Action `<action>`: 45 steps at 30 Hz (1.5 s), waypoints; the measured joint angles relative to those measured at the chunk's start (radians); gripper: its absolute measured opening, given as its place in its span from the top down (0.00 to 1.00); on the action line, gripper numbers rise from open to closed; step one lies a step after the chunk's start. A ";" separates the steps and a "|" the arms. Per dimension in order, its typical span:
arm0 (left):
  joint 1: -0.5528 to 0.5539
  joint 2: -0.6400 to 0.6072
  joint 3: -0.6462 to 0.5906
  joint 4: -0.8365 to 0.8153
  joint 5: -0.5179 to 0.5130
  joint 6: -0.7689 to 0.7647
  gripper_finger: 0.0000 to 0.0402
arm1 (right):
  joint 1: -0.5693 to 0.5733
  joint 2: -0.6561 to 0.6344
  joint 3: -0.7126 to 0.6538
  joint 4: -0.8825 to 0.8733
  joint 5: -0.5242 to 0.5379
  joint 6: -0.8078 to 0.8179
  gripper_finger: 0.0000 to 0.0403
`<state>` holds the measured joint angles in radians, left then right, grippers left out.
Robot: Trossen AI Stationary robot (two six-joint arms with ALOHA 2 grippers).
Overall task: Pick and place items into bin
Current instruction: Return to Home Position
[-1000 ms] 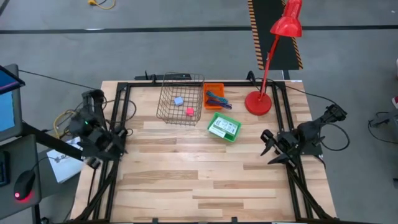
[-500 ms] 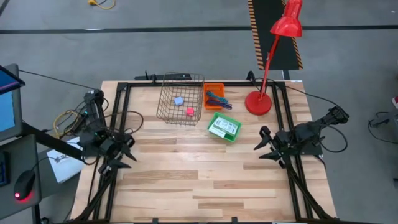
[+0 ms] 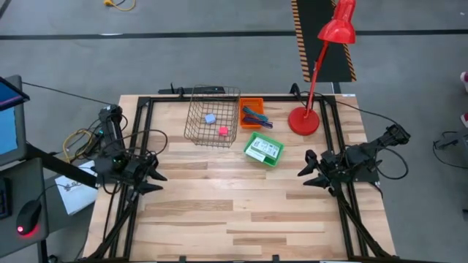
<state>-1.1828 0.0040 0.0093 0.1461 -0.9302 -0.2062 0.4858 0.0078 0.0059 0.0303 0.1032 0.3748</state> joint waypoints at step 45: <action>0.000 0.002 0.006 -0.088 0.007 0.034 0.64 | 0.000 0.000 -0.001 0.000 -0.001 0.001 0.55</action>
<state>-1.1831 0.0063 0.0149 0.0578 -0.9234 -0.1718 0.4858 0.0078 0.0048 0.0303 0.1020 0.3756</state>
